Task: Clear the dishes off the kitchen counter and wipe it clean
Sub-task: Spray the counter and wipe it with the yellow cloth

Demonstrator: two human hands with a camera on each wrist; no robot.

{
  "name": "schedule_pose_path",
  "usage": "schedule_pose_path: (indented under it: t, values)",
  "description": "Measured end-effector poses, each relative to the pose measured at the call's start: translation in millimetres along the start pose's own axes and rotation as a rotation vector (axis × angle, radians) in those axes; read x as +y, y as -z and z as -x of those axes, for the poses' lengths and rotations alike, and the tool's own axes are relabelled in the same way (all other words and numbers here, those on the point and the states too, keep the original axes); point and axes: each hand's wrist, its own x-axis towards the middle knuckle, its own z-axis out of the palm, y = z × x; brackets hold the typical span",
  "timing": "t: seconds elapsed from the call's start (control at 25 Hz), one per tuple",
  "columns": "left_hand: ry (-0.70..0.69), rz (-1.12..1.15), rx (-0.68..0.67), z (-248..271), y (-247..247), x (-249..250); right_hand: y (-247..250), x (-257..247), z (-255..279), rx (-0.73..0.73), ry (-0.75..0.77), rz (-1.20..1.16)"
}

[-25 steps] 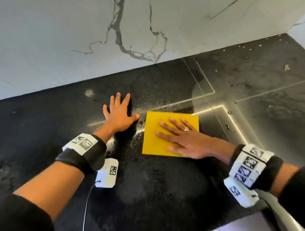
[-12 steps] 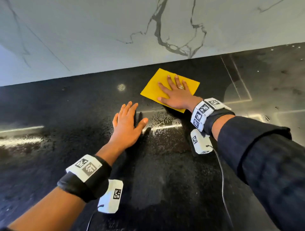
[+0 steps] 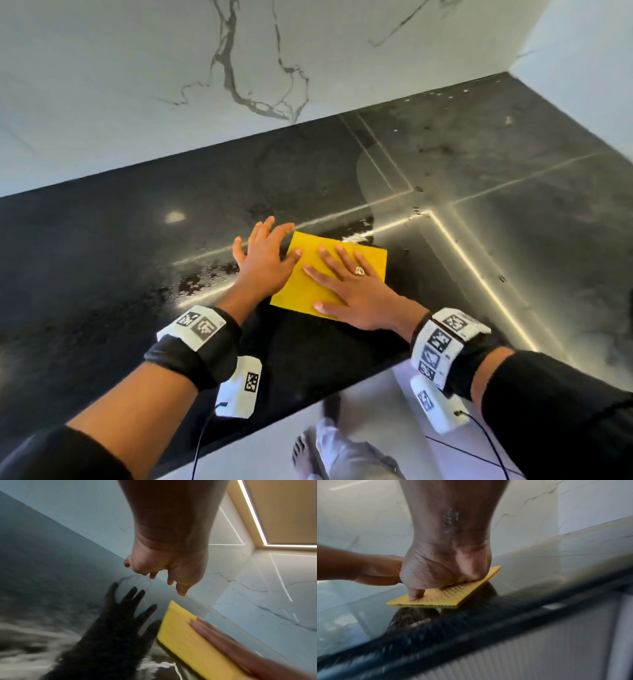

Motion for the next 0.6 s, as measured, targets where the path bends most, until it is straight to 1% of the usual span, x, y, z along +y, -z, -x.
schedule_pose_path:
  t: [0.08,0.16,0.2,0.28,0.36,0.44,0.52,0.6]
  values:
    - [-0.016,-0.013,-0.077,-7.8,-12.3,19.6,-15.5,12.3,50.0,0.023,-0.077,-0.025]
    - [-0.043,-0.082,-0.192,-18.1,-22.4,34.0,-24.9,19.8,88.2,0.023,-0.141,-0.048]
    - [-0.048,-0.139,-0.260,-23.0,-25.8,38.3,-26.6,22.5,97.9,0.019,-0.155,-0.062]
    - [-0.020,-0.225,-0.395,-32.5,-28.1,42.1,-24.9,27.8,100.0,0.004,-0.150,-0.080]
    - [0.014,-0.252,-0.503,-40.3,-25.6,43.5,-15.6,36.7,86.9,-0.017,-0.125,-0.083]
    - [0.031,-0.269,-0.572,-43.9,-24.1,44.2,-1.0,57.4,58.6,-0.056,-0.109,-0.080]
    - [0.035,-0.263,-0.590,-47.7,-24.6,42.6,21.1,86.1,12.8,-0.081,-0.124,-0.075]
    - [0.042,-0.237,-0.602,-50.5,-26.2,41.7,48.8,115.1,-43.8,-0.090,-0.140,-0.071]
